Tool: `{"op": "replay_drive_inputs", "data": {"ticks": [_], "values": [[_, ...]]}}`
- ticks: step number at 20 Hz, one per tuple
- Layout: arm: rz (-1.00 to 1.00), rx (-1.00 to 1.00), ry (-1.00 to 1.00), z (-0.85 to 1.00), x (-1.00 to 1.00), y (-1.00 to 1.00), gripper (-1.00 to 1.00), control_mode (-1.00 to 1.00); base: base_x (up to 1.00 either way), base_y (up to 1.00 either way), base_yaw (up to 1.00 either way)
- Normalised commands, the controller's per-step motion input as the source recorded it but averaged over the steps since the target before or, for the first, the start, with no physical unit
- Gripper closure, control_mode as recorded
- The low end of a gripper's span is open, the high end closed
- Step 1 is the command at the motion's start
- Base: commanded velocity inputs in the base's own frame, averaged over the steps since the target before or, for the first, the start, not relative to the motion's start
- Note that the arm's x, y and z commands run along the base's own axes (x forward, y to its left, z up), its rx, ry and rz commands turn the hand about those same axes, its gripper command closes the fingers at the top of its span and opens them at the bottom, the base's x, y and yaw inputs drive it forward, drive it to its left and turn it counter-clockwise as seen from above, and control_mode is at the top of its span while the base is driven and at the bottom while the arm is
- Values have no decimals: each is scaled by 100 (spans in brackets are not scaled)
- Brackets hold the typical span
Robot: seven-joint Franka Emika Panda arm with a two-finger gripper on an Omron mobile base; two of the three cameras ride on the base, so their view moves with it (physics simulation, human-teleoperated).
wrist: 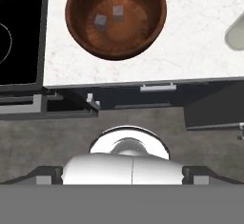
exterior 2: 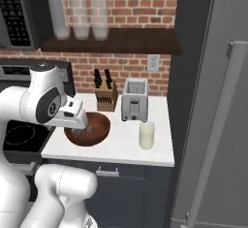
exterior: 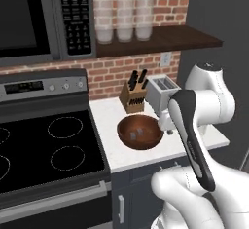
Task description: Grab a lemon wedge from the fridge and one ice cube from the ice bowl, and put them in the glass of lemonade.
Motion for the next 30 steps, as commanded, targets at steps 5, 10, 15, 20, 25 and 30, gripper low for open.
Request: {"op": "replay_drive_inputs", "data": {"ticks": [5,10,15,20,25,30], "values": [[0,0,0,0,0,0,-100,100,55,-1,0],[0,0,0,0,0,0,-100,100,55,-4,0],[0,0,15,-22,7,0,-100,-100,9,-1,0],[0,0,27,-64,38,0,-100,-100,0,0,0],[8,2,3,-21,52,-10,-100,-100,0,0,0],[0,0,-4,-46,77,16,-100,-100,0,0,0]]}}
